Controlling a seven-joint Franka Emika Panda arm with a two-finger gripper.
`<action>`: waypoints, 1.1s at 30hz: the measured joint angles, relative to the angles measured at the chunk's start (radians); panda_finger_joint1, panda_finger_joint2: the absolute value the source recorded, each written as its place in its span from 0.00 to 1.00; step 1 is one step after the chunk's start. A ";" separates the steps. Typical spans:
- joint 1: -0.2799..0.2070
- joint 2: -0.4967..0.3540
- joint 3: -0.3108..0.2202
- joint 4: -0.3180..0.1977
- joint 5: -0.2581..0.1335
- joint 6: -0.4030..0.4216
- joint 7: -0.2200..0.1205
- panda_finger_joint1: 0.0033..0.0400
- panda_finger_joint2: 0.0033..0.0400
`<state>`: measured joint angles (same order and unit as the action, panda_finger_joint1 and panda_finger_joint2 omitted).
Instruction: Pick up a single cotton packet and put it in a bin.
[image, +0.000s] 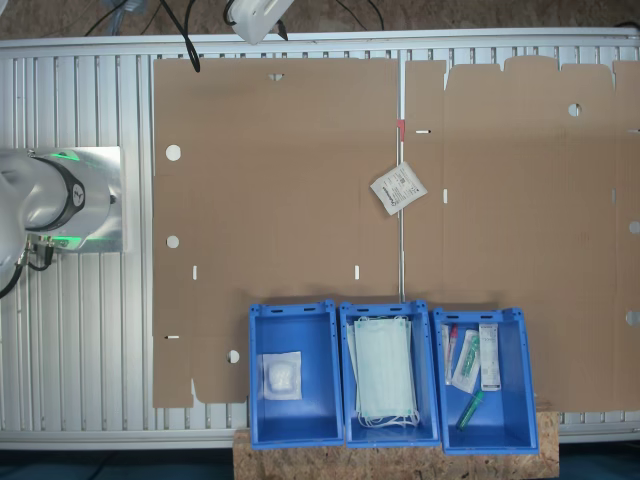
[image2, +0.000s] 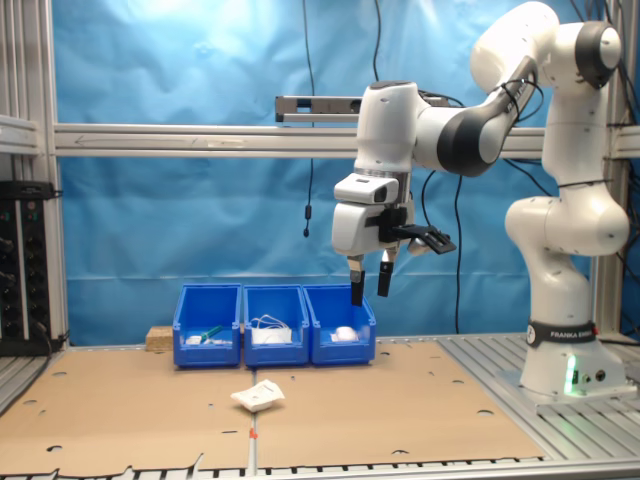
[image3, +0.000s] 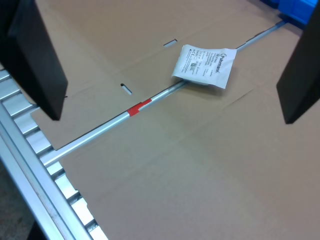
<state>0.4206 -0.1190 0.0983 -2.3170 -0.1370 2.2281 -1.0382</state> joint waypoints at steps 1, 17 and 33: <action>0.000 0.000 -0.001 0.000 0.000 0.000 0.000 1.00 1.00; 0.000 0.025 -0.049 0.030 0.000 0.000 0.000 1.00 1.00; 0.000 0.180 -0.128 0.146 0.000 0.014 0.000 1.00 1.00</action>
<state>0.4206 0.0608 -0.0293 -2.1710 -0.1370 2.2424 -1.0382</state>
